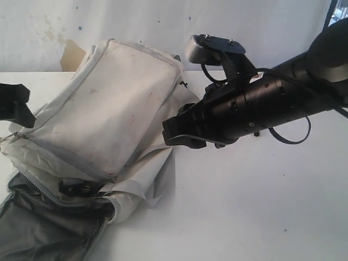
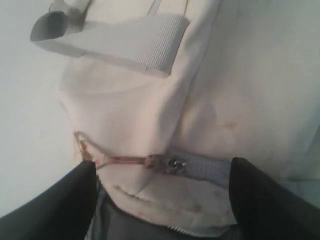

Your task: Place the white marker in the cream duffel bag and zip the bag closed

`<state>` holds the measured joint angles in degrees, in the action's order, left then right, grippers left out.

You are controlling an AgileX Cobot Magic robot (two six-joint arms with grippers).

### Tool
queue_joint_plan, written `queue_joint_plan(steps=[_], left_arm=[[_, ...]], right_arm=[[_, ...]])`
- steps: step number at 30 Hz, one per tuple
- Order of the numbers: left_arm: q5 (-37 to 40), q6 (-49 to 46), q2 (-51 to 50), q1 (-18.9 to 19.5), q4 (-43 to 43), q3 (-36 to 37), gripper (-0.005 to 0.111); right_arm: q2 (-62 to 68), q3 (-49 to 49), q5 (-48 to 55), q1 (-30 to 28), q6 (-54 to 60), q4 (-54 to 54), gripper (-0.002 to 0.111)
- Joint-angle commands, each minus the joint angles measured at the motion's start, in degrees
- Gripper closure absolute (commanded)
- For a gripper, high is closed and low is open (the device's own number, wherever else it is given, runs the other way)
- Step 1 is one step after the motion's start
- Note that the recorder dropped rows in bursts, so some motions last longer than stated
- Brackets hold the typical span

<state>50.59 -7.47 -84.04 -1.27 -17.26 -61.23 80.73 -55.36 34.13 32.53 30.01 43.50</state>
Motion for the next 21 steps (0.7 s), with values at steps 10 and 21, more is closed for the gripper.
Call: queue_joint_plan(steps=[10,21], left_arm=[[13.0,-1.5,0.0,9.0,1.1,-3.5,0.027],[9.0,-12.2,-2.5,17.7,-19.8,4.6,0.037]], right_arm=[[0.2,-0.5,-0.8,0.3,0.9,-0.9,0.067],[0.2,-0.5,-0.8,0.3,0.9,-2.2,0.067]])
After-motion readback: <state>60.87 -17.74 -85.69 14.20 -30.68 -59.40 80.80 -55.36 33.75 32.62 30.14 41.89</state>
